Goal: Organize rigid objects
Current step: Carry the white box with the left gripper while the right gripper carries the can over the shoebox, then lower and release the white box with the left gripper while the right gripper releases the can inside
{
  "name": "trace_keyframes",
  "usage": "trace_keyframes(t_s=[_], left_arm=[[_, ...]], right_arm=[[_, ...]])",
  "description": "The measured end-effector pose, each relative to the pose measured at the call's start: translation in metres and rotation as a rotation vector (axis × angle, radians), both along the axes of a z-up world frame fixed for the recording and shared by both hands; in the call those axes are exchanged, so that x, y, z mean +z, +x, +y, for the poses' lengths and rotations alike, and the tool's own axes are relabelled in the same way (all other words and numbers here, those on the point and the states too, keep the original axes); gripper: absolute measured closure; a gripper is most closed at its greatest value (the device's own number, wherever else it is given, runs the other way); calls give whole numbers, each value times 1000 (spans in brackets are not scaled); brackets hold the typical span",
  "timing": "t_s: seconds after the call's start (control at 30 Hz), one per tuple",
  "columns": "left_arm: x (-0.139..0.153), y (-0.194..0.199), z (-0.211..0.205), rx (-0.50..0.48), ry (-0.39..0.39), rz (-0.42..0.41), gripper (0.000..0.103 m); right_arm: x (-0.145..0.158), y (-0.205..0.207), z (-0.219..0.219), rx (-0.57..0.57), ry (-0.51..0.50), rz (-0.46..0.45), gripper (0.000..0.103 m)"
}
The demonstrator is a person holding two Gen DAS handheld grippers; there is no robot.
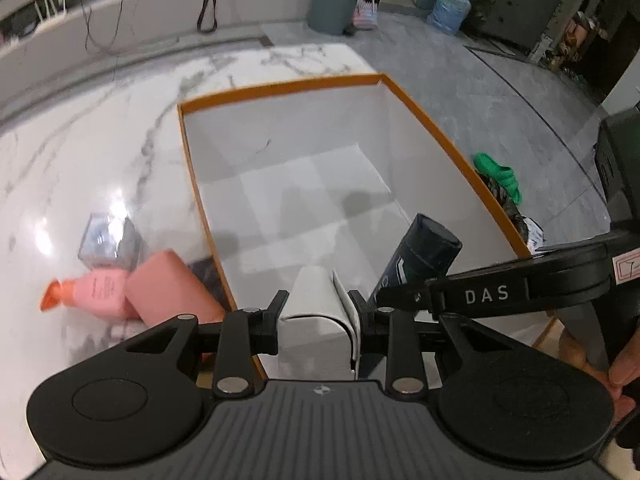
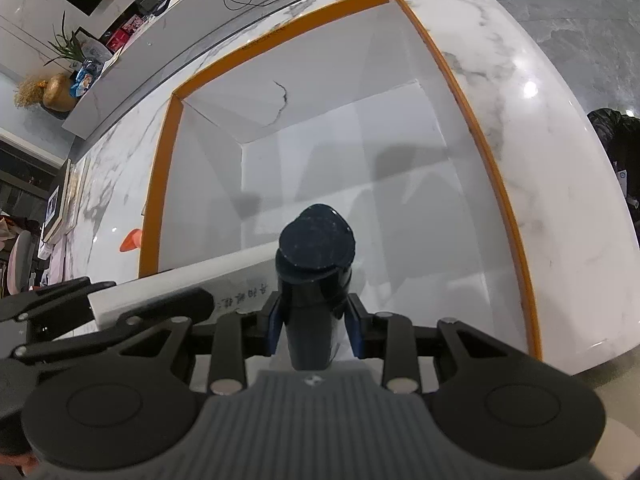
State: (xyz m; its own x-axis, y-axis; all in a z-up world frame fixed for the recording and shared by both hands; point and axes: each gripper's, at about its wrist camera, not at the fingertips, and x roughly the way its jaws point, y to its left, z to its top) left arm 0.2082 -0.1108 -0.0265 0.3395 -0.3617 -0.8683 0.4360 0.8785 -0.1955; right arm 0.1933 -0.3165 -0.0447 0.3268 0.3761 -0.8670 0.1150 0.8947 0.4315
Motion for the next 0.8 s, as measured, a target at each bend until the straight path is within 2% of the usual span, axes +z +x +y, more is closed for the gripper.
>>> trace_keyframes(t_s=[0.07, 0.13, 0.23, 0.33, 0.5, 0.8], left_arm=[[-2, 2, 2, 1, -24, 64, 68], [-2, -1, 3, -2, -33, 74, 68], [-1, -2, 4, -42, -16, 99, 58], [1, -7, 9, -67, 4, 135, 58], [7, -12, 10, -103, 19, 138, 58], [2, -9, 3, -66, 45, 83, 63]], right_arm=[[-1, 0, 2, 3, 3, 1, 70], [-1, 2, 6, 10, 4, 2, 70], [-5, 2, 13, 22, 7, 9, 70], [-9, 2, 19, 34, -5, 8, 71], [-11, 5, 24, 51, -38, 6, 71], [-9, 23, 25, 12, -47, -9, 70]])
